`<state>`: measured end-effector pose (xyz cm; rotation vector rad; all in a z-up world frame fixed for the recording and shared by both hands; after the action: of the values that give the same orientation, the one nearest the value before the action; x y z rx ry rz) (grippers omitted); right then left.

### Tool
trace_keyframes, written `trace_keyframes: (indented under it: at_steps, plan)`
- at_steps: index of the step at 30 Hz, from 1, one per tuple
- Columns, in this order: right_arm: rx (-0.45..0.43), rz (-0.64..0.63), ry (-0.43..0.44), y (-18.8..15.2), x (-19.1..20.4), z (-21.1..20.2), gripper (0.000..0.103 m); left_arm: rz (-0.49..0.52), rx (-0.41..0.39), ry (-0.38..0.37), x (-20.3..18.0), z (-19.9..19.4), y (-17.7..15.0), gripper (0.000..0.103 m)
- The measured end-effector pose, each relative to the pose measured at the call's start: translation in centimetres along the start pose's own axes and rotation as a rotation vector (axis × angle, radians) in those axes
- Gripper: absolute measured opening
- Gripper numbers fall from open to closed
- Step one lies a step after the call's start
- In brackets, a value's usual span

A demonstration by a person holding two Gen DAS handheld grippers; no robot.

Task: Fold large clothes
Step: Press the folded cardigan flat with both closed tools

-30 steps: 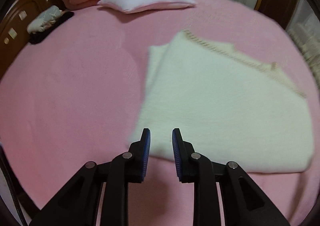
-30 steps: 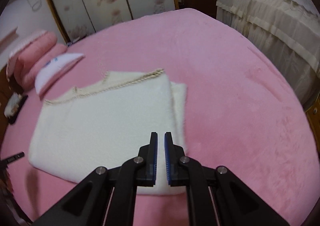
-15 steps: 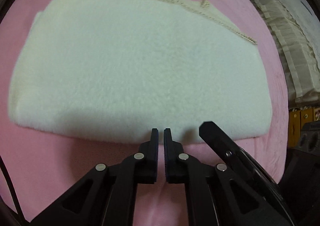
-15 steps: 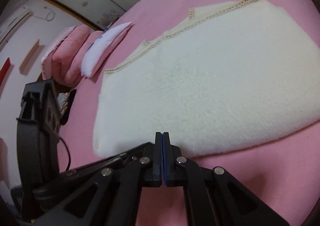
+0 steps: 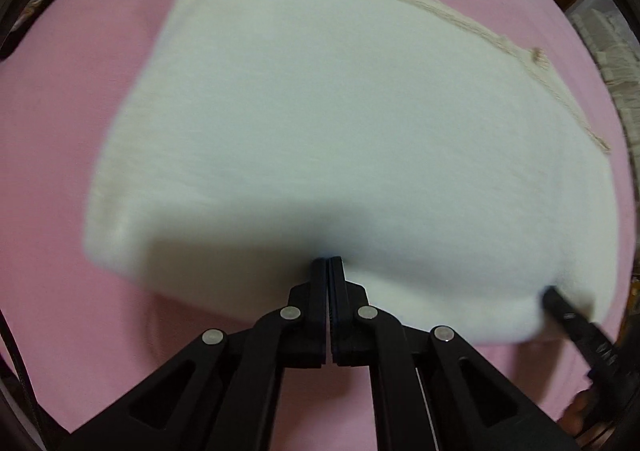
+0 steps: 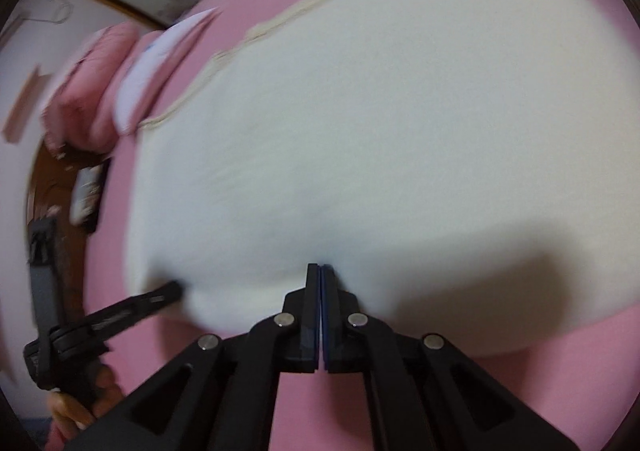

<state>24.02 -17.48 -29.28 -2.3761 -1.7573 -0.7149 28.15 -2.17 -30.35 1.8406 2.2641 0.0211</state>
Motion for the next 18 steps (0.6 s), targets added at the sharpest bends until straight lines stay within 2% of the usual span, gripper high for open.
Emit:
trace_keyframes:
  at_steps: [3, 5, 8, 10, 11, 12, 13, 15, 16, 17, 18]
  plan:
    - [-0.008, 0.078, -0.014, 0.6, -5.0, -1.7, 0.000, -0.069, 0.009, 0.011, 3.9, -0.1, 0.7, 0.002]
    - [-0.017, 0.074, -0.077, 0.8, -6.9, -3.2, 0.000, -0.132, 0.008, 0.009, 6.3, -0.5, 1.3, 0.001]
    - [-0.071, 0.056, -0.278, 1.4, -10.1, -6.1, 0.000, -0.147, -0.016, 0.076, 9.1, -1.1, 2.0, 0.001]
    - [-0.096, 0.110, -0.409, 1.9, -12.8, -7.7, 0.000, -0.153, -0.012, 0.068, 9.7, -0.8, 2.0, 0.001]
    - [-0.103, 0.136, -0.432, 2.0, -13.8, -8.2, 0.000, -0.149, -0.011, 0.071, 9.6, -0.7, 2.0, 0.001]
    - [-0.106, 0.166, -0.414, 2.1, -14.4, -8.5, 0.000, -0.128, -0.012, 0.095, 9.1, -0.7, 2.0, 0.001]
    - [-0.101, 0.182, -0.412, 2.1, -14.4, -8.6, 0.000, -0.112, -0.016, 0.112, 10.2, -1.3, 2.1, 0.001]
    - [-0.111, 0.178, -0.443, 2.0, -13.3, -8.7, 0.000, -0.080, -0.029, 0.130, 8.5, -1.7, 1.8, 0.001]
    - [-0.135, 0.161, -0.416, 1.9, -12.0, -8.7, 0.000, -0.074, -0.024, 0.095, 7.7, -1.7, 1.6, 0.001]
    - [-0.150, 0.154, -0.356, 1.8, -10.9, -8.4, 0.001, -0.077, -0.008, 0.024, 6.4, -1.7, 1.2, 0.001]
    - [-0.164, 0.150, -0.242, 1.5, -9.1, -8.0, 0.001, -0.076, 0.010, -0.053, 4.9, -1.6, 0.8, 0.001]
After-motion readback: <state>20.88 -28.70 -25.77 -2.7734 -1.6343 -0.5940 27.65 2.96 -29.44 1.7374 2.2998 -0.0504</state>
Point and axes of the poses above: each gripper's, at about its wrist camera, not at the fingertips, and z roughly the way its jaws point, x to its left, y to its top, the point moved 5 cm from there along z, roughly the way its jaws point, and after that the axes turned 5 degrees about -y, right-handed, at the moved point
